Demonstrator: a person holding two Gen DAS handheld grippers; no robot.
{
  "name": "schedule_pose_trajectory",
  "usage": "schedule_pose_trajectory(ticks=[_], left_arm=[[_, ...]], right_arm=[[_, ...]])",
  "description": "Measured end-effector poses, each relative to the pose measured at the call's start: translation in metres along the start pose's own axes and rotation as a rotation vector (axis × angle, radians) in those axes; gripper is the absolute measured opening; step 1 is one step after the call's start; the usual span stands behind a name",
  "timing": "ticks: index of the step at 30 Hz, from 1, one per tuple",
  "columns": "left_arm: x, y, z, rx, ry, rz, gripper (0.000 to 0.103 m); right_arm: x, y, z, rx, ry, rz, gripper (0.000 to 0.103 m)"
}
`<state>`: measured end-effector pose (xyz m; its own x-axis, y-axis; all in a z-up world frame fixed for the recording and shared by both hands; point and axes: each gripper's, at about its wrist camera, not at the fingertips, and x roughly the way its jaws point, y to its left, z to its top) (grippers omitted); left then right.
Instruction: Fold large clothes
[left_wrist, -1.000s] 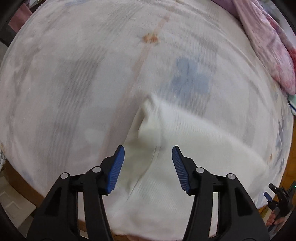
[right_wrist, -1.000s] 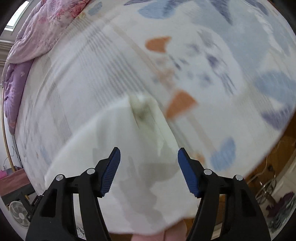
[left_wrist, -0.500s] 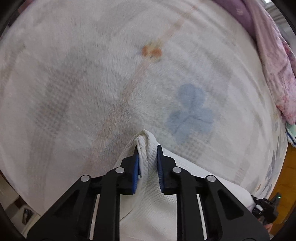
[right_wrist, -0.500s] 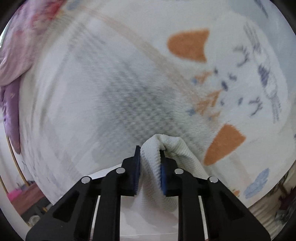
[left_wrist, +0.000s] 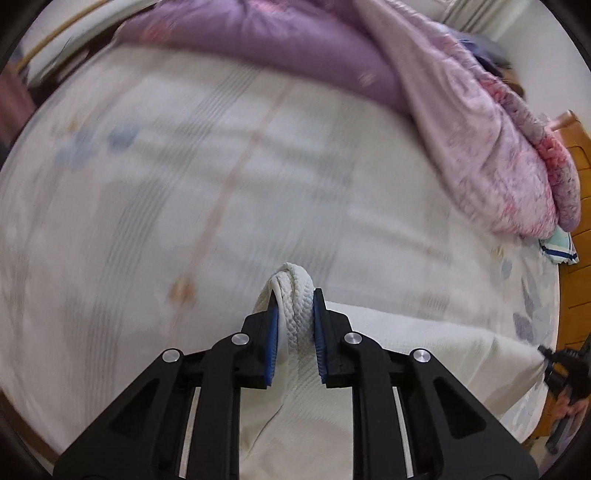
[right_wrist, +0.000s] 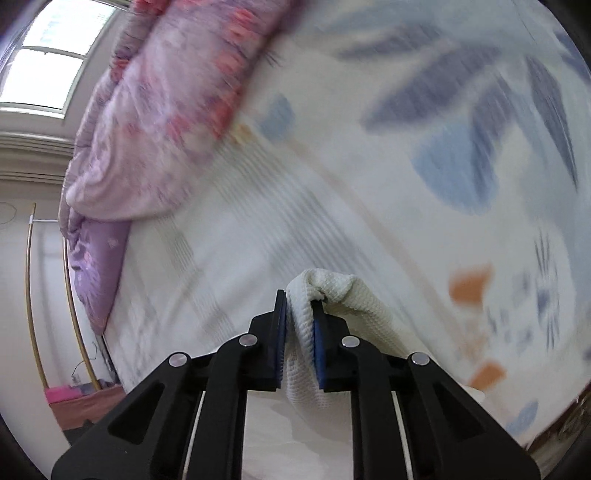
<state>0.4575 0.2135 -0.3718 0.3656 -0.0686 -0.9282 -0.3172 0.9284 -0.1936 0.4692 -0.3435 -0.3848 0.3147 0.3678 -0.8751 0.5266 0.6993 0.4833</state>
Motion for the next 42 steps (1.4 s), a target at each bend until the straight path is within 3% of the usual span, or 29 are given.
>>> schedule_pose_trajectory(ticks=[2,3,4,5,7,9,12,13,17,21,25,26,27,28,31,36,40,42], left_arm=[[0.018,-0.011,0.01,0.003,0.027,0.069,0.027],[0.032,-0.013,0.014,-0.011,0.054,0.141,0.032],[0.039,-0.014,0.016,-0.014,0.08,0.17,0.034],[0.046,-0.013,0.012,-0.016,0.12,0.179,0.035],[0.044,-0.011,-0.003,-0.023,0.154,0.165,0.047],[0.036,-0.01,-0.023,0.005,0.15,0.197,0.059],[0.02,-0.001,-0.07,0.035,0.172,0.295,0.062],[0.015,0.003,-0.082,0.023,0.18,0.293,0.063],[0.012,0.025,-0.147,-0.136,0.31,0.227,0.065],[0.025,0.021,-0.202,-0.235,0.43,0.117,0.065],[0.043,0.016,-0.22,-0.337,0.402,0.037,0.065],[0.051,0.018,-0.223,-0.376,0.404,0.039,0.064],[0.057,0.018,-0.225,-0.403,0.411,0.036,0.057],[0.063,0.017,-0.227,-0.432,0.416,0.022,0.033],[0.056,0.006,-0.217,-0.393,0.374,0.043,0.006],[0.026,-0.007,-0.202,-0.333,0.294,-0.011,0.005],[0.0,-0.008,-0.196,-0.347,0.246,-0.059,0.004],[-0.014,-0.013,-0.192,-0.335,0.216,-0.072,0.004]], right_arm=[[0.021,0.011,0.02,-0.031,0.025,-0.063,0.024],[0.028,0.014,0.022,-0.04,0.033,-0.093,0.029],[0.034,0.015,0.023,-0.067,0.046,-0.138,0.05],[0.03,0.014,0.018,-0.092,0.036,-0.159,0.065],[0.02,0.012,0.0,-0.148,0.023,-0.165,0.066],[0.015,0.002,-0.019,-0.161,0.043,-0.193,0.066],[0.001,-0.033,-0.063,-0.1,0.07,-0.176,0.071],[-0.003,-0.048,-0.081,-0.075,0.079,-0.199,0.071],[-0.01,-0.09,-0.146,0.004,0.156,-0.29,0.071],[-0.002,-0.098,-0.202,0.07,0.301,-0.208,0.071],[0.01,-0.084,-0.232,0.016,0.364,-0.207,0.071],[0.012,-0.081,-0.237,0.003,0.376,-0.207,0.071],[0.017,-0.077,-0.243,-0.006,0.402,-0.196,0.071],[0.019,-0.074,-0.248,-0.004,0.418,-0.187,0.071],[0.023,-0.066,-0.257,-0.001,0.458,-0.151,0.071],[0.038,-0.057,-0.275,0.095,0.558,-0.011,0.071],[0.053,-0.052,-0.275,0.163,0.577,0.028,0.071],[0.062,-0.05,-0.274,0.166,0.57,0.007,0.072]])
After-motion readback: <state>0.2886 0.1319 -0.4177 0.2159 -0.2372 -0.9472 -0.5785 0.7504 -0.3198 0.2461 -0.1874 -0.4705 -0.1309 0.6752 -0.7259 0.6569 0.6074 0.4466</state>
